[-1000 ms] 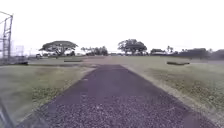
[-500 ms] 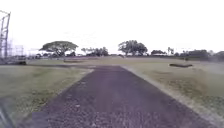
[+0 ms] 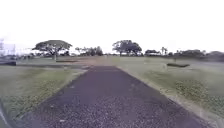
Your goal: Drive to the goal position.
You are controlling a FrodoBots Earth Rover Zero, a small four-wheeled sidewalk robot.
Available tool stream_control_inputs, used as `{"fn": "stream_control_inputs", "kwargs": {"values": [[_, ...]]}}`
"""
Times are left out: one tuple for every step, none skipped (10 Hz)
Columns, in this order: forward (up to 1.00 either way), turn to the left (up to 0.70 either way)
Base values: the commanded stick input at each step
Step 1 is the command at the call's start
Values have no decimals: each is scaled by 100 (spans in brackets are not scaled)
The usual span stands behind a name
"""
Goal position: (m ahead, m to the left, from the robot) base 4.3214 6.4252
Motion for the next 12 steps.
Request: {"fn": "stream_control_inputs", "kwargs": {"values": [[70,0],[70,0],[70,-4],[70,-28],[70,-29],[70,-22],[70,-9],[70,0],[70,0],[70,0],[70,0],[70,0]]}}
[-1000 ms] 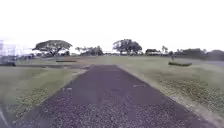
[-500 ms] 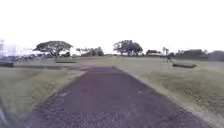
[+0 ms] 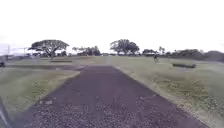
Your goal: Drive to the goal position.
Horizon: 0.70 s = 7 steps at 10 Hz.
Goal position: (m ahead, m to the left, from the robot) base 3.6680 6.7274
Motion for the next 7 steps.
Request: {"fn": "stream_control_inputs", "kwargs": {"values": [[70,0],[70,0],[70,-5],[70,-23],[70,-24],[70,-17],[70,0]]}}
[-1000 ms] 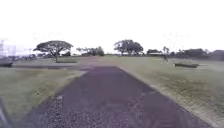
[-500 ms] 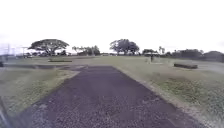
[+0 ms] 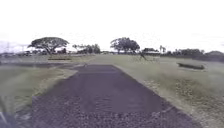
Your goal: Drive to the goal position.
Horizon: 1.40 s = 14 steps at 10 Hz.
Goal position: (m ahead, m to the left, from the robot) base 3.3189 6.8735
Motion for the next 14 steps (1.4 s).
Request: {"fn": "stream_control_inputs", "kwargs": {"values": [[70,0],[70,0],[70,0],[70,0],[70,4],[70,4],[70,4],[70,4],[70,4],[70,4],[70,4],[70,4],[70,4],[70,3]]}}
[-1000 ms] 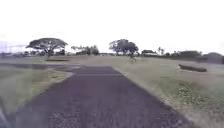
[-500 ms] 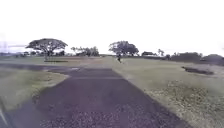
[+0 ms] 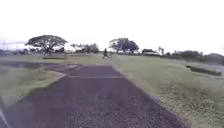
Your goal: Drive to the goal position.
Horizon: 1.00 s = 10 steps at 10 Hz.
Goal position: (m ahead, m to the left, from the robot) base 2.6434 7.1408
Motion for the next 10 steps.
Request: {"fn": "stream_control_inputs", "kwargs": {"values": [[70,0],[70,0],[70,0],[70,0],[70,0],[70,0],[70,0],[70,0],[70,0],[70,0]]}}
